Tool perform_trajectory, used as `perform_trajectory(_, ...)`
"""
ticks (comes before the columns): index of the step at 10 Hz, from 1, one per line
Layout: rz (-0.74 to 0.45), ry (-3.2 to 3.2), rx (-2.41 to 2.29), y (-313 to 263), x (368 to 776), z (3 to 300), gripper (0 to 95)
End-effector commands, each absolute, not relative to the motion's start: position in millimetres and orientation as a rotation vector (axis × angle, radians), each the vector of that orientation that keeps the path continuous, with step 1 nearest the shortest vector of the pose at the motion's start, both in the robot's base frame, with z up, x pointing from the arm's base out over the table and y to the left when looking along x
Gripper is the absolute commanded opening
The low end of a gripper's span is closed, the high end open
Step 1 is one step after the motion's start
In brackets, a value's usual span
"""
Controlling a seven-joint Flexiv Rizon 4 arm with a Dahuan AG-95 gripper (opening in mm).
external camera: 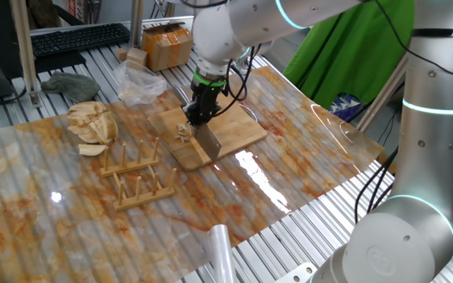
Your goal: Slice the lotus root
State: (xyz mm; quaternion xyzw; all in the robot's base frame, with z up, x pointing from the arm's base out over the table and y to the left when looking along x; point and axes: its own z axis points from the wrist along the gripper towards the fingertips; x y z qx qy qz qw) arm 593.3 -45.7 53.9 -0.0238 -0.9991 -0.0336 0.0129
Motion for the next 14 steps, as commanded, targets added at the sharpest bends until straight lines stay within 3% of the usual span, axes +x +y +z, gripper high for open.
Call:
perform_trajectory(1, -0.103, -3.109, -0.074, -47, 593, 61, 0.0)
perform_trajectory(5, -0.09, -3.106, -0.056, -52, 591, 73, 0.0)
perform_trajectory(14, -0.083, -3.114, -0.01, -66, 590, 72, 0.0)
